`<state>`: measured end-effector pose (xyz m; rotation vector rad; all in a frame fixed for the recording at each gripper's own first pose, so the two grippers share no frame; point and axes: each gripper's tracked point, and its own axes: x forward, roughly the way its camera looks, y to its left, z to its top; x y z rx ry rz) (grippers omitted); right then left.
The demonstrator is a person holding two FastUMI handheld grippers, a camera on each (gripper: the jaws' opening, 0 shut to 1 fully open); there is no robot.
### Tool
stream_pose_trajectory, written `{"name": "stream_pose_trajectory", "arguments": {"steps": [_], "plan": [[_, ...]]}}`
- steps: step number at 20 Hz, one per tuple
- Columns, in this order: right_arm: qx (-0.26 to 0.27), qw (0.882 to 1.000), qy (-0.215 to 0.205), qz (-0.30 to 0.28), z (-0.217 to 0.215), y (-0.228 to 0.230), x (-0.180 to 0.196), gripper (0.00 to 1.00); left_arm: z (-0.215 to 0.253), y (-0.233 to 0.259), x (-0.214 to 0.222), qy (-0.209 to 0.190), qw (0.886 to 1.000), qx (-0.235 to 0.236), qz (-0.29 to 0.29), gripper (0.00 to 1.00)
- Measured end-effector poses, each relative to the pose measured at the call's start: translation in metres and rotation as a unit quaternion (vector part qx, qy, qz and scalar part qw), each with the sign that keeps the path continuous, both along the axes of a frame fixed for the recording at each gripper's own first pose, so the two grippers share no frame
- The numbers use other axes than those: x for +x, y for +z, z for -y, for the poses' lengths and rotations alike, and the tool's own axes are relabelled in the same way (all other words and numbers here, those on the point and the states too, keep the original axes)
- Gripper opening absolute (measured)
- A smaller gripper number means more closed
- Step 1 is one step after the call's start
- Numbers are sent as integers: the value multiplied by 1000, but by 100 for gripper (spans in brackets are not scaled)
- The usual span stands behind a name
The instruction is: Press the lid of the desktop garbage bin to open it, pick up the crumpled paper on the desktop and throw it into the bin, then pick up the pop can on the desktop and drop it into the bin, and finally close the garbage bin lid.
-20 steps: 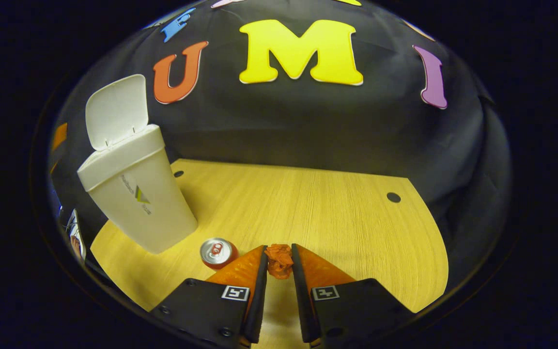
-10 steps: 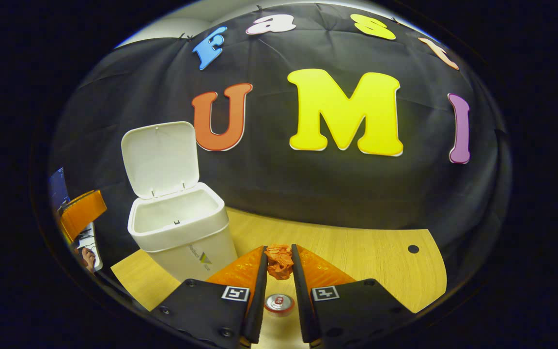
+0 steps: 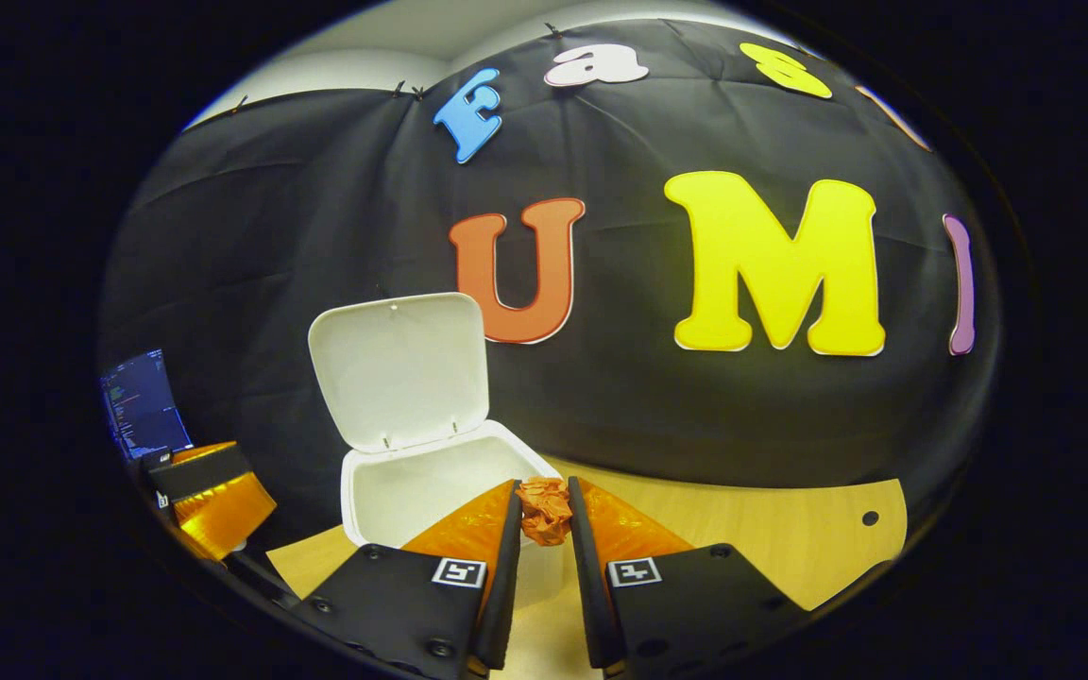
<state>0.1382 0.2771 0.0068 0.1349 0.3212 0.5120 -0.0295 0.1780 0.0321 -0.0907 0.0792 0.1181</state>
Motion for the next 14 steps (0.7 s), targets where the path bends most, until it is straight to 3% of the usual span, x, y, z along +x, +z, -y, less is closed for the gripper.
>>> {"name": "stream_pose_trajectory", "arguments": {"steps": [9,14], "plan": [[4,998,51,21,-83,6,6,30,-30,-10,-8,-1,1000,-7,-4,98],[14,997,79,6,-112,-1,7,36,-47,-11,-12,12,1000,-5,-2,98]]}}
